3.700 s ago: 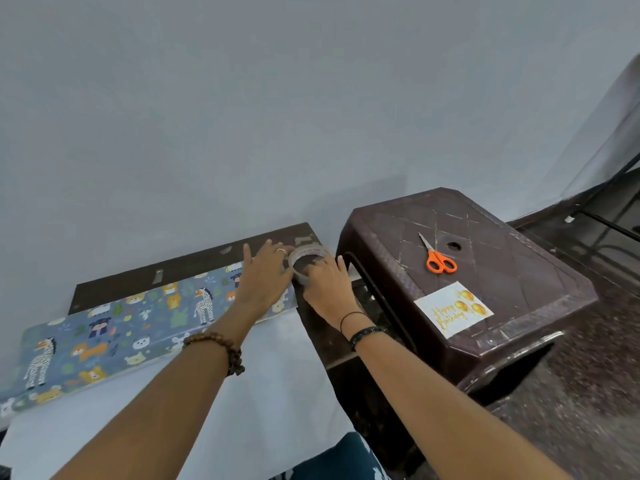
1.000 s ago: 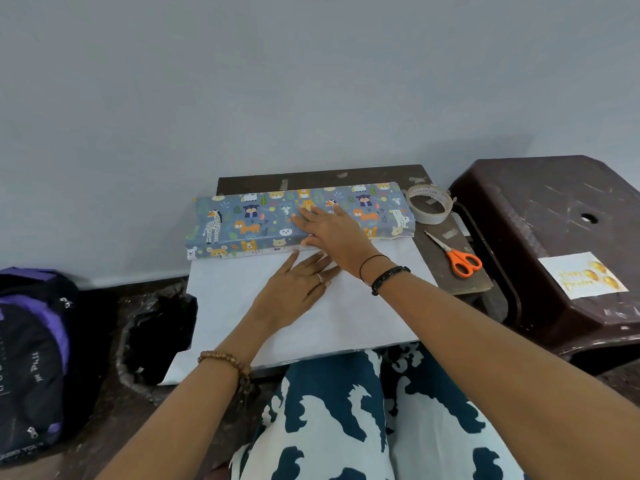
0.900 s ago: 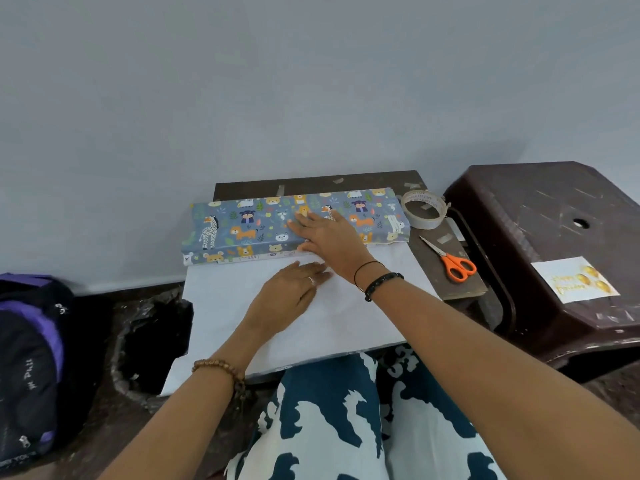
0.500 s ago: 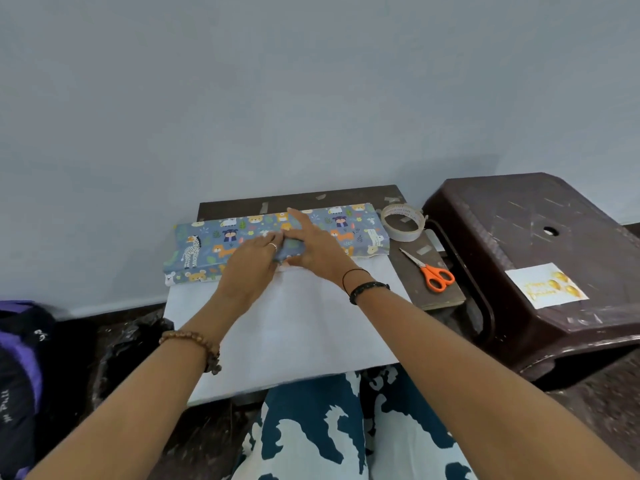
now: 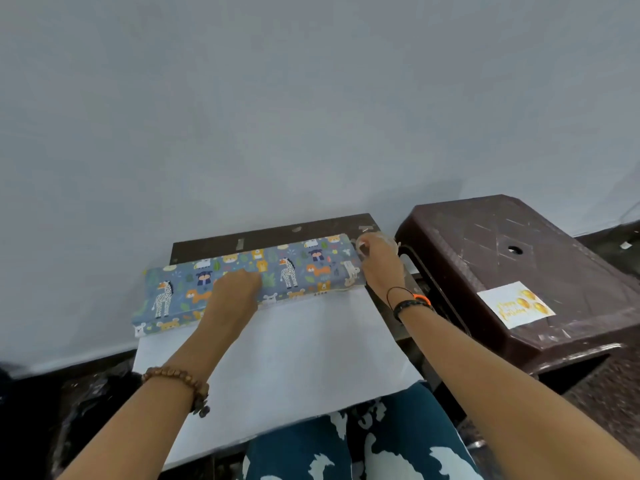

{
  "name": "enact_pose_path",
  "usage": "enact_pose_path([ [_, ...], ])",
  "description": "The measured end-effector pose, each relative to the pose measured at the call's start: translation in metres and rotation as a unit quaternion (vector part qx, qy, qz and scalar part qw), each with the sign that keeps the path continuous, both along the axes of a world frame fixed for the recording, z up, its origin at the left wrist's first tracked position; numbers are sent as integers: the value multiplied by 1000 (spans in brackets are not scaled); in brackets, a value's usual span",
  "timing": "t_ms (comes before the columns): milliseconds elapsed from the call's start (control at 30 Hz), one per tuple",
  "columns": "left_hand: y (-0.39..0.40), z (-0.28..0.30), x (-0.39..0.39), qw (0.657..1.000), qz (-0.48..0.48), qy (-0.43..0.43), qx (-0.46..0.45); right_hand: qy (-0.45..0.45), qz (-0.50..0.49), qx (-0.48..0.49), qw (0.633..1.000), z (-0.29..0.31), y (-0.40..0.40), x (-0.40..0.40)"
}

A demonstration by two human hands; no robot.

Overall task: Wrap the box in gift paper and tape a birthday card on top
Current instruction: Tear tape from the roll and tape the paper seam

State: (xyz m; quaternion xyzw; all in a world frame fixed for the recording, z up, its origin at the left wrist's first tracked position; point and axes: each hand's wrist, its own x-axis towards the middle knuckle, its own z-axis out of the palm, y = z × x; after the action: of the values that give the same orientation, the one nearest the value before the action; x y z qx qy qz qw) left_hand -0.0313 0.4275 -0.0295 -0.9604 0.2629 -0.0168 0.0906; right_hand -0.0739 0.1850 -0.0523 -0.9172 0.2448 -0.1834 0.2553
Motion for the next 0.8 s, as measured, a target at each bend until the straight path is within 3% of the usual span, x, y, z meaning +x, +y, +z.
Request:
enact_pose_path([
  [167,0,4,2,1000,-7,5,-11,72,23,-123,989,-3,-6,14],
  [467,-4,9,-1,1000,-13,4,7,60,25,-108,992,-10,-33,7],
  [800,-7,13,-3,1000,-13,-3,20,19,60,-175,983,-12,-35,-1],
])
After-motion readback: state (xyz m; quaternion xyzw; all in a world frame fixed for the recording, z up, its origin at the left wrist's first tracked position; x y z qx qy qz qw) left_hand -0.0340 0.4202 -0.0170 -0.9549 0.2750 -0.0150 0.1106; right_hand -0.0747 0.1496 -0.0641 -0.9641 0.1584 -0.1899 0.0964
